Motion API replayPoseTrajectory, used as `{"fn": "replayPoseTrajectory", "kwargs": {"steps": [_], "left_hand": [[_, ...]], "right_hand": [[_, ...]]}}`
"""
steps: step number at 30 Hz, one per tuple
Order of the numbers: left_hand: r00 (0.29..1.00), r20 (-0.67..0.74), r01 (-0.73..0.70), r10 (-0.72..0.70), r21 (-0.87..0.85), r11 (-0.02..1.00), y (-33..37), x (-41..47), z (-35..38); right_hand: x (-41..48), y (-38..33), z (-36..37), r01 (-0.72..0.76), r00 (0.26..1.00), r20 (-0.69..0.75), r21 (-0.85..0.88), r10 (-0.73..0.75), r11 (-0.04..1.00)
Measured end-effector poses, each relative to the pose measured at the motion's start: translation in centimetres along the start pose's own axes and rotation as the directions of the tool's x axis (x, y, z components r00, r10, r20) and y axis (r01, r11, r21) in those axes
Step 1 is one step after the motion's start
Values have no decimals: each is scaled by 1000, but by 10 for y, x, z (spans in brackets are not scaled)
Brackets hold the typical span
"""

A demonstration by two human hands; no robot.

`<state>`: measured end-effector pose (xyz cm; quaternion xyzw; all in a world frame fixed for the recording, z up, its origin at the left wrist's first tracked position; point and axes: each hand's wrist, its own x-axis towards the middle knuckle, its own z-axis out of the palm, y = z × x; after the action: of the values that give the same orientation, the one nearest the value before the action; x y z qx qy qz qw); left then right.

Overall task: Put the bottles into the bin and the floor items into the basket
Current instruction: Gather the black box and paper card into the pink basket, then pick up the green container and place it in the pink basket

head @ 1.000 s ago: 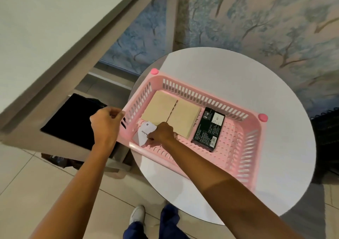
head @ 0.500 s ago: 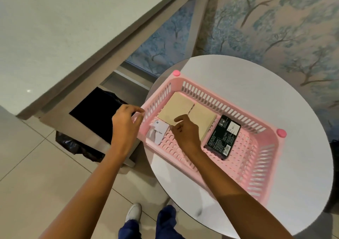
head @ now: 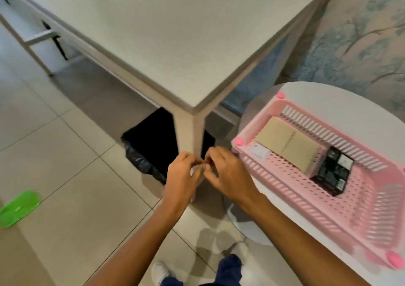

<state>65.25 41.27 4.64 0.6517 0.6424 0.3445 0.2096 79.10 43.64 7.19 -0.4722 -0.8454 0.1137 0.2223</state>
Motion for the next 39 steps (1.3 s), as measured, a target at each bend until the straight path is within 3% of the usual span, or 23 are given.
{"fn": "replayPoseTrajectory", "kwargs": {"steps": [4,10,15,21,32,37,39], "left_hand": [[994,-60,88,-89,-15,996,-73,-34,-73],[922,-286,263,-262,-35,964,-161,-65,-182],[772,-473,400,-425,-159,903,-216,-71,-241],[618,-597,494,-511,-210,843,-290,-51,-293],[375,-587,699,-717,-329,635,-443,13,-409],[207,-635,742,-744,-394,543,-507,8,-453],[144,-604,789,-784,-407,459,-539,1,-468]], "right_hand": [[19,-77,57,65,998,13,78,-66,995],[73,-190,132,161,982,53,249,-180,955],[126,-259,178,253,950,100,305,-295,918],[200,-313,239,267,928,153,366,-340,892],[367,-404,367,320,830,294,444,-474,837],[419,-453,427,351,763,380,437,-524,828],[436,-476,457,333,741,433,426,-513,841]]}}
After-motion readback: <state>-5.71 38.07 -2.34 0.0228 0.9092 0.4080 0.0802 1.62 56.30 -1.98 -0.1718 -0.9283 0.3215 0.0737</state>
